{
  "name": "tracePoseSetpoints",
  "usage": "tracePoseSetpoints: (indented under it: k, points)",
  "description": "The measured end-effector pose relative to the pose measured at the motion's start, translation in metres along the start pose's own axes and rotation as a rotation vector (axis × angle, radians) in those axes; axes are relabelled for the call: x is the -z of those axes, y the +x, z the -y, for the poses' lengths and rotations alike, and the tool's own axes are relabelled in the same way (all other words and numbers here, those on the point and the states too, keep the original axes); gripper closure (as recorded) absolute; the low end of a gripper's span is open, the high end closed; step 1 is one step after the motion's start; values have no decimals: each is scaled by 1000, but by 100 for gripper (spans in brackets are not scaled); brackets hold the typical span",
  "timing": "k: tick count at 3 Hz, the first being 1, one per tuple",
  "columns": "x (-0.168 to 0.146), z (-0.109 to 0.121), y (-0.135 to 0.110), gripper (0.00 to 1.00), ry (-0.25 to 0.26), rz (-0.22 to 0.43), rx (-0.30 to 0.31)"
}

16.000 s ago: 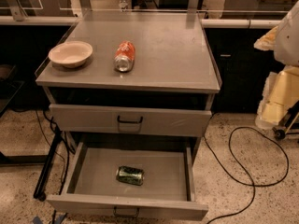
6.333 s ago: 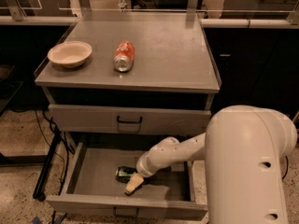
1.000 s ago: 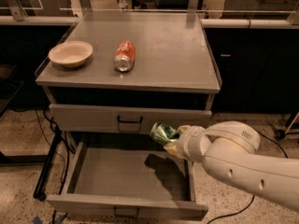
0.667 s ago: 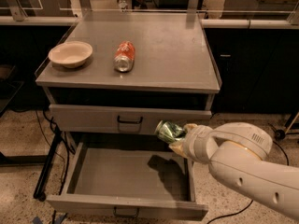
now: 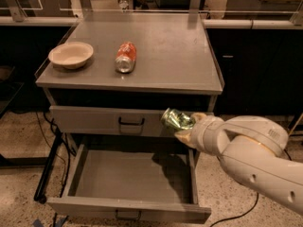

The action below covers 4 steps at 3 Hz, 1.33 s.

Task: Pick green can from middle drawer and place on counter

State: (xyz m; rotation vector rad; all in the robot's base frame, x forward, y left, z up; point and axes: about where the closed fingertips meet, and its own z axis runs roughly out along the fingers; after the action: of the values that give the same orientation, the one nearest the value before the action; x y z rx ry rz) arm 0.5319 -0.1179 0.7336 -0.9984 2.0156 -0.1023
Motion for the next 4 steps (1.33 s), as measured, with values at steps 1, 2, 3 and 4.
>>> tracePoseSetpoints:
  k: [1, 2, 3, 4]
  points:
    - [44, 69, -45, 100, 140, 142, -2]
    - [45, 70, -46, 100, 142, 145, -2]
    - [43, 86, -71, 100, 166, 147, 33]
    - [30, 103, -104, 100, 186, 133, 87]
